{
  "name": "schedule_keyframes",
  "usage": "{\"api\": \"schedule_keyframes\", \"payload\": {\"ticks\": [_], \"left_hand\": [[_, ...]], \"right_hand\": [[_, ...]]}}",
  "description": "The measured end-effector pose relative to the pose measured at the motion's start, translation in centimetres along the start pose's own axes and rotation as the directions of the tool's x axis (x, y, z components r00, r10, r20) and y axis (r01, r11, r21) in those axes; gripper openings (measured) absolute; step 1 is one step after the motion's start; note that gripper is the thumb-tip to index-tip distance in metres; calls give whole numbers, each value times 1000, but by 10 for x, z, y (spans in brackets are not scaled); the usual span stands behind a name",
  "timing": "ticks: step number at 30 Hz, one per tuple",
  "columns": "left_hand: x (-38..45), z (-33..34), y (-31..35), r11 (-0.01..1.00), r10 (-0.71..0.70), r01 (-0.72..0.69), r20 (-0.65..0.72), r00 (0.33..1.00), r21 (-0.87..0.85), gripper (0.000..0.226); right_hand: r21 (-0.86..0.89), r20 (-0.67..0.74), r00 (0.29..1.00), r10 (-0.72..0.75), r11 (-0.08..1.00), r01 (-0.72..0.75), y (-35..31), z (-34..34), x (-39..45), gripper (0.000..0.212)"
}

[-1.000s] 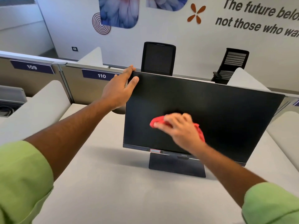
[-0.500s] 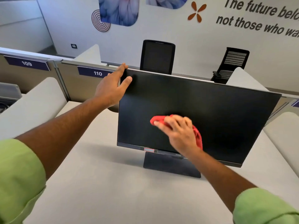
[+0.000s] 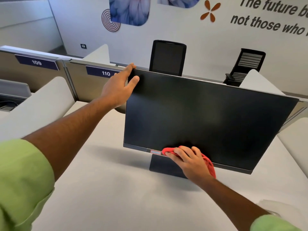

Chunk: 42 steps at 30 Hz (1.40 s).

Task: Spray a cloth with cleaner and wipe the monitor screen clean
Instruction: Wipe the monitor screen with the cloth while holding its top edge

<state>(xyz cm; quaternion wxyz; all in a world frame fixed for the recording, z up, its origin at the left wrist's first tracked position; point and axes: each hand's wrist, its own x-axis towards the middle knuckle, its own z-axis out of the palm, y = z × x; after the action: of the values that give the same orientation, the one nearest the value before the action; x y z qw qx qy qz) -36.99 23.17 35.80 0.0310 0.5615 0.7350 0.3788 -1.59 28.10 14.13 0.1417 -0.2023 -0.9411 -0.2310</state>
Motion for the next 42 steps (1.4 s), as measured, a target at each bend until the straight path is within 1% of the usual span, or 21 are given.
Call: {"api": "schedule_keyframes", "payload": {"ticks": [3,5,7,11,13,15,16,21,25,35,39,42], "left_hand": [[-2,1,-1,1000,10,-10,-6,1000,14,56],[-3,1,-1,1000,11,-11,-13,1000,17,55],[-6,0,0,1000,6,-6,-22,1000,13,55],[-7,-1,2,1000,10,-9,-28,1000,23,56],[-5,-3,2,999,15,-14,-21,1000,38,57],[-6,-4,1,999,9,-9,-14,1000,43,58],[-7,-4,0,999,6,-5,-17,1000,42,58],[-9,0,5,999,17,-15,-57,998,30,55],[-8,2,8,999,16,-13,-66,998,39,56],[3,-3,4,987,28,-24,-25,999,161,55],[0,-1,-1,987,13,-8,-29,1000,160,57],[-1,-1,2,986,25,-20,-33,999,164,56]], "right_hand": [[-33,44,999,3,999,-2,15,-2,-22,84],[-34,70,998,-8,999,10,15,-4,-18,86],[-13,58,997,-46,999,47,6,-5,-2,81],[33,25,991,-134,991,133,-34,-7,50,63],[42,24,986,-165,986,164,-53,-4,75,65],[62,52,980,-194,980,190,-66,0,94,73],[61,57,977,-205,978,202,-70,1,101,72],[50,34,970,-239,970,237,-91,-1,129,54],[47,59,967,-246,969,244,-102,-4,144,52],[80,132,973,-189,980,180,-92,-17,133,55],[104,158,971,-181,981,166,-72,-17,108,72],[71,163,972,-167,985,157,-54,-20,84,63]]}}
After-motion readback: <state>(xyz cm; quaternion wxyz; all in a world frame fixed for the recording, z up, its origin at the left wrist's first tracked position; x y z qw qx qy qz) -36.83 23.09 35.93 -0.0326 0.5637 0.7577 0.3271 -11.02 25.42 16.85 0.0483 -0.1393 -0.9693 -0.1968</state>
